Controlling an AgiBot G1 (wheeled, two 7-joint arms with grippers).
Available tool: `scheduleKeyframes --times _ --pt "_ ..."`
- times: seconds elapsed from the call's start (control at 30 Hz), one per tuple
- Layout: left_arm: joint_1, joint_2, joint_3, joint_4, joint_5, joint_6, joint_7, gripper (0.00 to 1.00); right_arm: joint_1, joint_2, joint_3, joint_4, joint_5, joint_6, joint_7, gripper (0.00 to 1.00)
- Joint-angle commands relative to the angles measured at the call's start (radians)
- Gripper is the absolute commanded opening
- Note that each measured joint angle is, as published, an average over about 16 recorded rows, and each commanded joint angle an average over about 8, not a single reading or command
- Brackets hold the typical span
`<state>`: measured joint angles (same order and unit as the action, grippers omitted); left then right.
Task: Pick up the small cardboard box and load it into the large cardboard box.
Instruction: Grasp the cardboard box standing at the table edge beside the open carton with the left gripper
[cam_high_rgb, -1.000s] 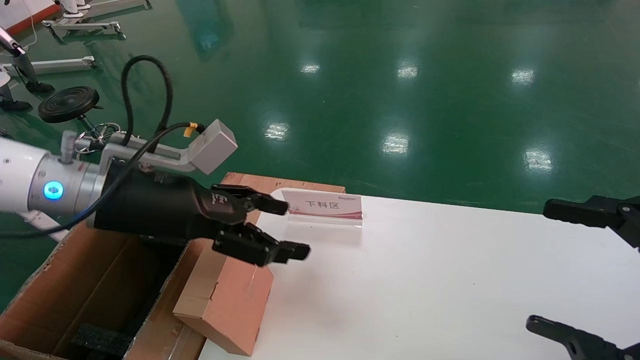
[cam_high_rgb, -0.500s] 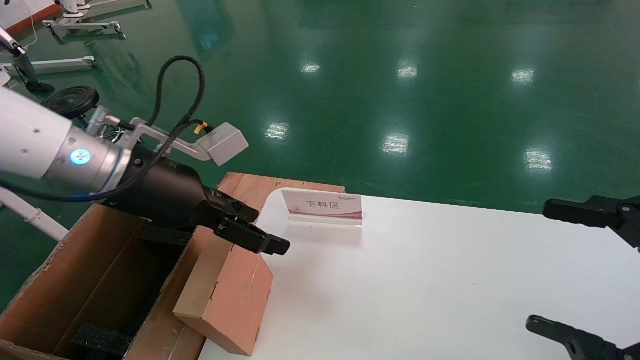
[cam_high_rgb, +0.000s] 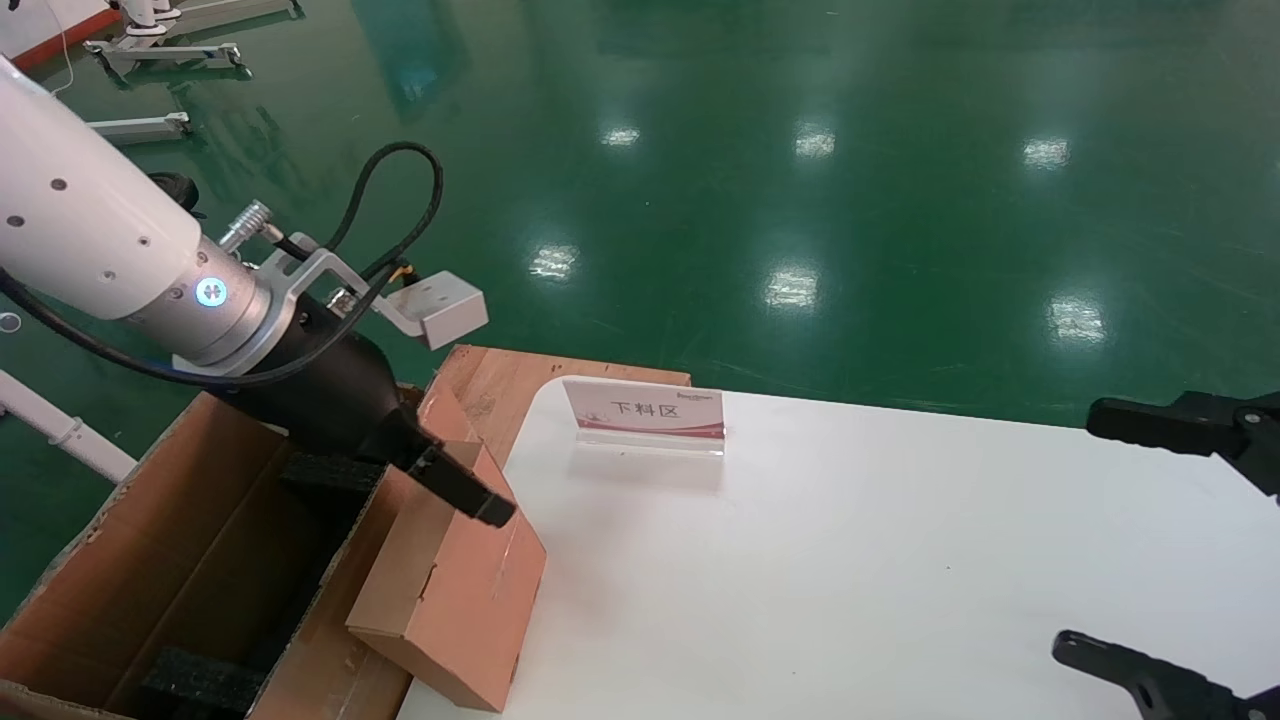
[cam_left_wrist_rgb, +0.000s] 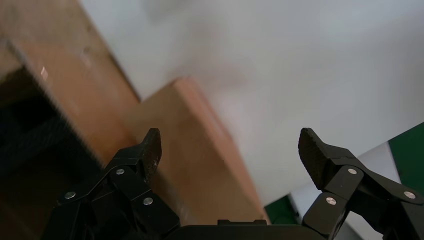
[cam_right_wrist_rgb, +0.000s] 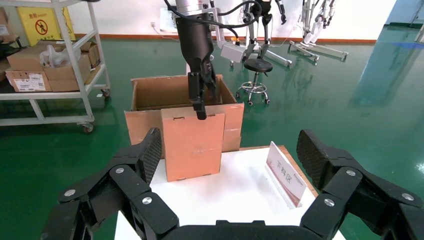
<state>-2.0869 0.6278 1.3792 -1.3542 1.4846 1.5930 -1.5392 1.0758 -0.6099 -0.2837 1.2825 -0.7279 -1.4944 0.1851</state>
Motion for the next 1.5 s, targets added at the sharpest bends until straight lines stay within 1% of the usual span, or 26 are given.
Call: scheduleKeyframes --times 0.03,0.17,0.27,0.37,0.43,0.77,1.2,1.5 --pt "-0.049 0.011 0.076 0.0 -0.005 0.0 -0.027 1.0 0.0 0.0 0.0 0.0 0.0 0.0 0.0 1.0" --pt "-0.115 0.037 0.205 0.001 -0.016 -0.006 -0.072 1.0 0.0 0.0 0.0 0.0 0.0 0.0 0.0 1.0" --pt "-0.155 0.056 0.282 0.0 -0.011 -0.015 -0.104 1.0 0.0 0.0 -0.001 0.0 0.0 0.0 0.0 1.0" --pt "-0.183 0.067 0.333 -0.003 -0.001 -0.03 -0.129 1.0 0.0 0.0 -0.001 0.0 0.001 0.0 0.0 1.0" --pt "-0.193 0.067 0.352 -0.005 0.0 -0.042 -0.138 1.0 0.0 0.0 -0.001 0.0 0.001 0.0 -0.001 1.0" --pt "-0.197 0.022 0.37 -0.006 -0.061 -0.085 -0.113 1.0 0.0 0.001 -0.002 0.0 0.001 0.001 -0.001 1.0" --pt "-0.166 -0.009 0.383 -0.007 -0.066 -0.137 -0.106 1.0 0.001 0.001 -0.003 0.0 0.002 0.001 -0.001 1.0" --pt "-0.15 -0.013 0.393 -0.007 -0.081 -0.132 -0.124 1.0 0.001 0.001 -0.003 0.0 0.002 0.001 -0.002 1.0"
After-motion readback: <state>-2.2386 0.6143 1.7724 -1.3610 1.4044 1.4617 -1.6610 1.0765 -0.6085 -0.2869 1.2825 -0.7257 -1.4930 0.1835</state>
